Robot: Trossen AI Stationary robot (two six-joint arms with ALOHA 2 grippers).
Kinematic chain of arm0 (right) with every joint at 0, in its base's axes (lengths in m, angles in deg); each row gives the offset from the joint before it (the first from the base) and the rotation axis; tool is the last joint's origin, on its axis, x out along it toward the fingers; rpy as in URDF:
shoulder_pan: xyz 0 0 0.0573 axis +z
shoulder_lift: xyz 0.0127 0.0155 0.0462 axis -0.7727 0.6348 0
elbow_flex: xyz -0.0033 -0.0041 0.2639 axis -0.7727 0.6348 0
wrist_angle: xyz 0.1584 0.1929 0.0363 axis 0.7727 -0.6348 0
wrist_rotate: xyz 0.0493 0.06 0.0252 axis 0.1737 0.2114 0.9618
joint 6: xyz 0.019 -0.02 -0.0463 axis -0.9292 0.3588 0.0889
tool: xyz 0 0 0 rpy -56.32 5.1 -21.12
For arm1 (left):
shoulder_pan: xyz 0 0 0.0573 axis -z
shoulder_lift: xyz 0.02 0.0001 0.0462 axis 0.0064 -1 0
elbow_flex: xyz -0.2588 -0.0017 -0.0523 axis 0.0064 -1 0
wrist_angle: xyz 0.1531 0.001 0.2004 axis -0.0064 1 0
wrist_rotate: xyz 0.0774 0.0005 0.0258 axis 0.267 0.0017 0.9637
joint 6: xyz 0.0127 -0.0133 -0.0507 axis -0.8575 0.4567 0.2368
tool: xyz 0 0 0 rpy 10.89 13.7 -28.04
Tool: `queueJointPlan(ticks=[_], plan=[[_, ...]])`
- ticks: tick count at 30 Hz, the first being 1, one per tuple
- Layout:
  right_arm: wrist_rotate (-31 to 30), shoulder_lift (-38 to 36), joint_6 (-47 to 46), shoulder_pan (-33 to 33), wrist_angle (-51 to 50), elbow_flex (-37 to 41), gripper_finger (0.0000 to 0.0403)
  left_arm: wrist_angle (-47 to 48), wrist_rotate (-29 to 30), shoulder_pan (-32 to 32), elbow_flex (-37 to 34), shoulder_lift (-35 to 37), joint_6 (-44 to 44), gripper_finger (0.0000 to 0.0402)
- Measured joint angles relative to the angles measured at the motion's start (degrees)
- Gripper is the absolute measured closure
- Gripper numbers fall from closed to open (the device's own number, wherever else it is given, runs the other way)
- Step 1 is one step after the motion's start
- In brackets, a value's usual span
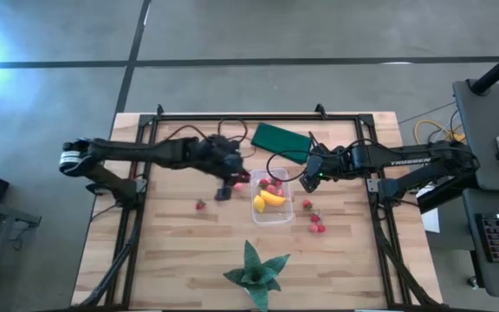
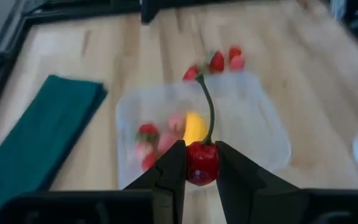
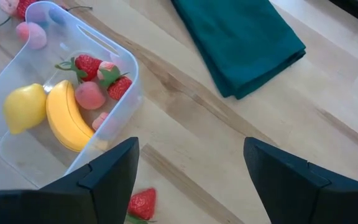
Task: Pick and placing Produce into tupperware
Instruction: Put the cherry into the transparent bin, then put the strawberry into the transparent bin
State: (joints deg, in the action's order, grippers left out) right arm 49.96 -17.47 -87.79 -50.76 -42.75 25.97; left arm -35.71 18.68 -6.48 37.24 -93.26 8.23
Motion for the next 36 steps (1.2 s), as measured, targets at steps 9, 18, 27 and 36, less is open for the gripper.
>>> queueJointPlan(ticks=[9, 18, 27, 36], plan=[[-3.09, -0.52, -3.83, 0.03, -0.30, 0.00, 0.0118, -0.64, -4.48, -0.57, 6.25, -15.27, 0.72, 0.0342], [-4.59, -5.60, -6.01, 0.02, -0.34, 0.00, 0.0085, -1.19, -3.02, -0.57, 11.06, -20.82, 2.29, 0.0233], [-6.03, -11.36, -4.04, 0.02, -2.77, 0.00, 0.0067, 2.88, -0.28, -0.68, 11.01, -19.50, 5.89, 0.0161], [-6.15, -16.08, -4.47, 0.00, -7.33, 0.71, 0.0068, 36.63, 5.23, 0.23, 9.96, -17.07, 10.50, 0.0160]])
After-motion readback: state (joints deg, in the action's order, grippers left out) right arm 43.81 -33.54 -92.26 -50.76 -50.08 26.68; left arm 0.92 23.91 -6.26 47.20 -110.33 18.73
